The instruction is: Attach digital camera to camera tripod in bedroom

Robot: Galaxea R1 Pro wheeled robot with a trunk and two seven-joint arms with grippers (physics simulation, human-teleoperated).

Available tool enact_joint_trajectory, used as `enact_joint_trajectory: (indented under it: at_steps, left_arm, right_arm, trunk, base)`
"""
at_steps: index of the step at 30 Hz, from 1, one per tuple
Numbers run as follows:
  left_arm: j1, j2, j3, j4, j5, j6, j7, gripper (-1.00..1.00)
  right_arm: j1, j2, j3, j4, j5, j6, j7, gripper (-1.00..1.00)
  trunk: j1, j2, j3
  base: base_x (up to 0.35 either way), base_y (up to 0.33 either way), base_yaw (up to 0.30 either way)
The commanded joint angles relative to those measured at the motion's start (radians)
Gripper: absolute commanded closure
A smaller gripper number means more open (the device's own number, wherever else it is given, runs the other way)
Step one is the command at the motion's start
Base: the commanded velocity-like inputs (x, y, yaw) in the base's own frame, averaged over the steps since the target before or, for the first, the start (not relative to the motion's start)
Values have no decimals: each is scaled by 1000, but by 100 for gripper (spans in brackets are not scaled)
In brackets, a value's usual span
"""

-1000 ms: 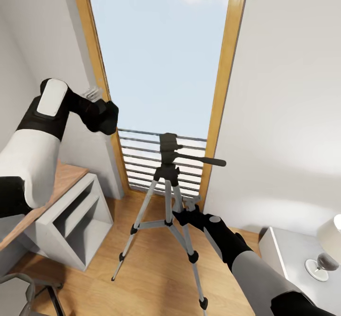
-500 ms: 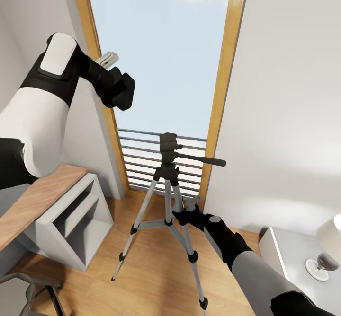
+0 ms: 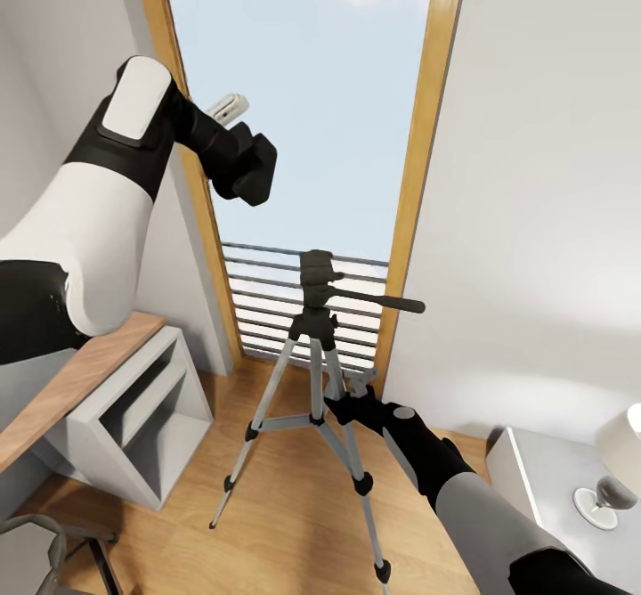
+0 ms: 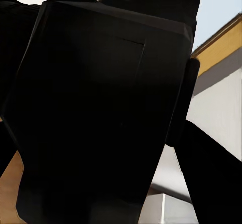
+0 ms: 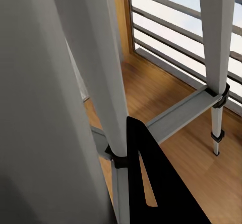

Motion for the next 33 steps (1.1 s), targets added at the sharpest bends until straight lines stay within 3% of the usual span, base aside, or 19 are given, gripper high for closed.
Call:
enact_joint_trajectory:
  at_steps: [1,6,19,33]
  left_arm:
    - [0,-4,-2,-2,8,0,11,100]
    - [2,-25,-2,-5,5,0,11,100]
    - [8,-36,-5,-83,2,-5,11,100]
    - [8,-40,-10,46,5,-5,13,100]
  right_arm:
    - [0,0,-1,-2,4,6,1,100]
    - [0,0,-1,-2,3,6,1,100]
    - [0,0,-1,-3,2,6,1,100]
    - [0,0,-1,-2,2,6,1,100]
  trunk:
    - [1,-2,-2]
    - [1,-2,-2]
    - [1,-2,-2]
    - [1,-2,-2]
  base:
    - [0,0,0]
    - [0,0,0]
    - [0,0,0]
    - [0,0,0]
